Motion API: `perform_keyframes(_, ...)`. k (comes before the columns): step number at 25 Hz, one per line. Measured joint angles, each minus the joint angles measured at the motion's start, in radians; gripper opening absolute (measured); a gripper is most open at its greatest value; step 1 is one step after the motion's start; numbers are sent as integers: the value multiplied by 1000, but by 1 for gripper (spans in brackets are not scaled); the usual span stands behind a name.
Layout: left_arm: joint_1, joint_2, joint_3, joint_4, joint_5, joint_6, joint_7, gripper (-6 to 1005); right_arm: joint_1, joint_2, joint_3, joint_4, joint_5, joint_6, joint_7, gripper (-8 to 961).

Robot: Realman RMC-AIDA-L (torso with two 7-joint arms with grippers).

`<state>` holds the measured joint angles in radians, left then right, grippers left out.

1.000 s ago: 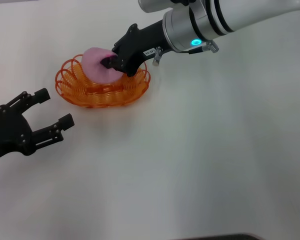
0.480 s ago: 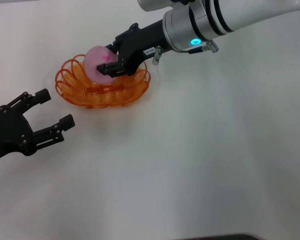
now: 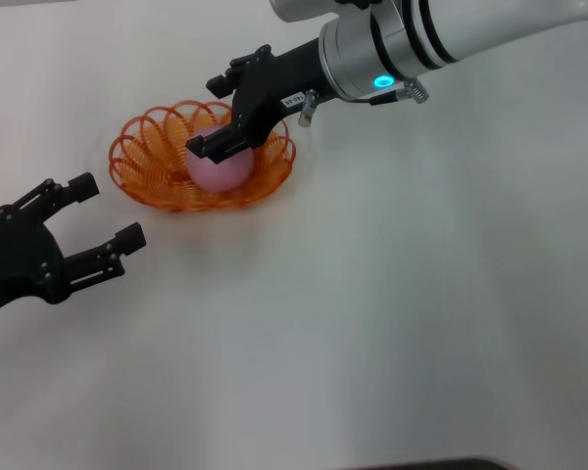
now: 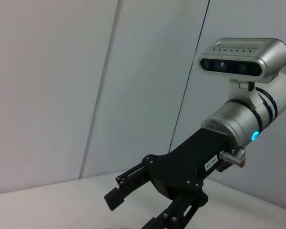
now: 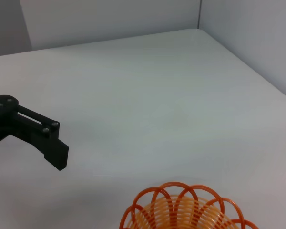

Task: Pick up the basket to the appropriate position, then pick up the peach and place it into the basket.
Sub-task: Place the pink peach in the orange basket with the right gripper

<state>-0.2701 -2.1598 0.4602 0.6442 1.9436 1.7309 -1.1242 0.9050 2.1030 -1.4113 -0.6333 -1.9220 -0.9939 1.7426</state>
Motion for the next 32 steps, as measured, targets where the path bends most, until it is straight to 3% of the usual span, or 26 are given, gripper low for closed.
perform_keyframes(6,0,0,0,0,0,-1,0,939,0,0,-2,0,0,-1,0,881)
perform_keyframes(17,0,0,0,0,0,-12,-2,939,-18,-9,3,-26,12,-41,0,877)
perform_keyframes(32,0,0,0,5,2,-15,-6,938,-265,-29,63,-316,-1,-221,23,877)
